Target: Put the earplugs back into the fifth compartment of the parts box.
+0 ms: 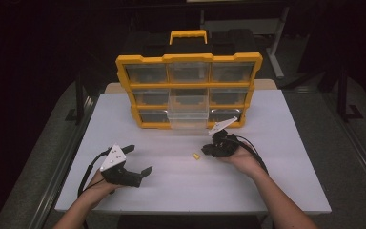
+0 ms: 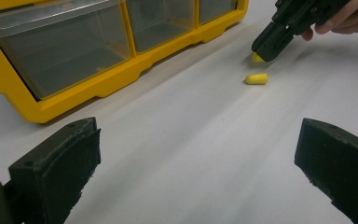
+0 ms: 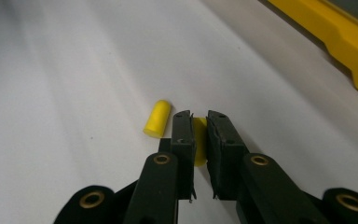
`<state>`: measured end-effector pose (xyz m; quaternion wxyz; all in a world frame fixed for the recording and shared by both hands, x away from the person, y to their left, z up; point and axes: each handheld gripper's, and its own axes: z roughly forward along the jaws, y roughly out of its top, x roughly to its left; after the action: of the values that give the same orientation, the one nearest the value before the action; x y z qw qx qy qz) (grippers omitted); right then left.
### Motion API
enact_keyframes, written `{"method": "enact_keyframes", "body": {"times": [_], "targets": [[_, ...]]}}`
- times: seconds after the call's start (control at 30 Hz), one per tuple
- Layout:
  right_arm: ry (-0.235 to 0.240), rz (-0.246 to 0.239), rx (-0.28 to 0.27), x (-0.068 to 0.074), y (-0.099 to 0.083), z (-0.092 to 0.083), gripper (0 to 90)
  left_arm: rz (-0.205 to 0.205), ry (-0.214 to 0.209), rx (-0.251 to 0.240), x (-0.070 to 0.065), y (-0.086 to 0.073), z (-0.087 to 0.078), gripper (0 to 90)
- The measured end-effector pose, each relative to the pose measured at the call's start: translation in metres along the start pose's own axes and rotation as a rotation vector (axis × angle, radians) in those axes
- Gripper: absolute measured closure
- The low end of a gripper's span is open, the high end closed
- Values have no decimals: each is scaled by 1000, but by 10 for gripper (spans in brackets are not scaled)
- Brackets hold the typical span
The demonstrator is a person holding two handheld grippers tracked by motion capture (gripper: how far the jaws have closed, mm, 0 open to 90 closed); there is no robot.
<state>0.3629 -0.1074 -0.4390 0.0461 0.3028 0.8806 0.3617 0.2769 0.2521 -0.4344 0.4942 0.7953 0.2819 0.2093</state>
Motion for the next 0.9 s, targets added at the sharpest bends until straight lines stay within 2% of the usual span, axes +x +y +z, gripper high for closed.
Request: {"method": "enact_keyframes", "body": {"times": [0.6, 0.67, 0.9], "targets": [[4, -12, -6, 2, 8, -24, 800, 3, -3, -1, 0, 0, 0, 0], [5, -16, -13, 1, 11, -34, 800, 3, -5, 1, 0, 0, 0, 0], [1, -14, -13, -1, 15, -45, 799, 3, 0, 3, 0, 1, -1, 0]]}}
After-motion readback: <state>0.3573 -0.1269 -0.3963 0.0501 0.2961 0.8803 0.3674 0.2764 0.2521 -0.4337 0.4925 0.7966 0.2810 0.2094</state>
